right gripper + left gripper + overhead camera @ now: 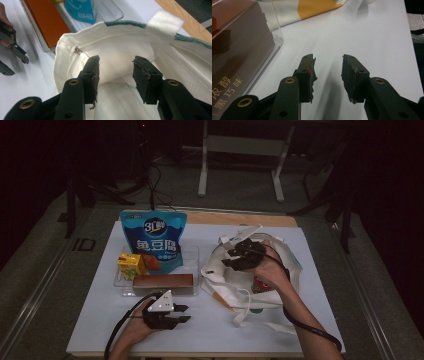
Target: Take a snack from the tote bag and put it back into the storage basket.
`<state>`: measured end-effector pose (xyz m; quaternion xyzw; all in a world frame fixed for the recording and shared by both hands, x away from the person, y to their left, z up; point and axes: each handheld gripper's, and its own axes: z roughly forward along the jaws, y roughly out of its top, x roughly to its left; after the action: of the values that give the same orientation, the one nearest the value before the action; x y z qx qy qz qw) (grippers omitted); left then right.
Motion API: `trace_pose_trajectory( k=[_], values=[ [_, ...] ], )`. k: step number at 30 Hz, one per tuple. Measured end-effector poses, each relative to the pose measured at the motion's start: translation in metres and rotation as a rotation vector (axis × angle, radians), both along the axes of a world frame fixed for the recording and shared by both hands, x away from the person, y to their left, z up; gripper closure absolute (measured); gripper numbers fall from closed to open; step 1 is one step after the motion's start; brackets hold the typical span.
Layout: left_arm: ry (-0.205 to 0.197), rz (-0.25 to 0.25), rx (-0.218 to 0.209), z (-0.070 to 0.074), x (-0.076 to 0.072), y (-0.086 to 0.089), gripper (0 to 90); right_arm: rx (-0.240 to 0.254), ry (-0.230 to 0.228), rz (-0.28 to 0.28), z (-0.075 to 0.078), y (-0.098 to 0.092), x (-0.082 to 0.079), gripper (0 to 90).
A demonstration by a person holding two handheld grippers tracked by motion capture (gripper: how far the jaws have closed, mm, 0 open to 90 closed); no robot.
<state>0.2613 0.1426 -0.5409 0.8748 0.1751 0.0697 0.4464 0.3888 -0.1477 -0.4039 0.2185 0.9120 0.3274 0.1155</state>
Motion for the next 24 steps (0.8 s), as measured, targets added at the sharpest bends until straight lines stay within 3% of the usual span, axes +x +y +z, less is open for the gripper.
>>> trace_pose_trajectory(
  k=[8,24],
  values=[
    [0.001,-0.001,0.0,0.0,0.0,0.0,61.8,-0.012,0.02,-0.019,-0.004,-0.013,0.002,55.0],
    [0.003,-0.003,-0.001,0.0,0.0,0.0,61.7,-0.093,0.044,-0.04,-0.016,-0.033,0.003,52.0]
  ],
)
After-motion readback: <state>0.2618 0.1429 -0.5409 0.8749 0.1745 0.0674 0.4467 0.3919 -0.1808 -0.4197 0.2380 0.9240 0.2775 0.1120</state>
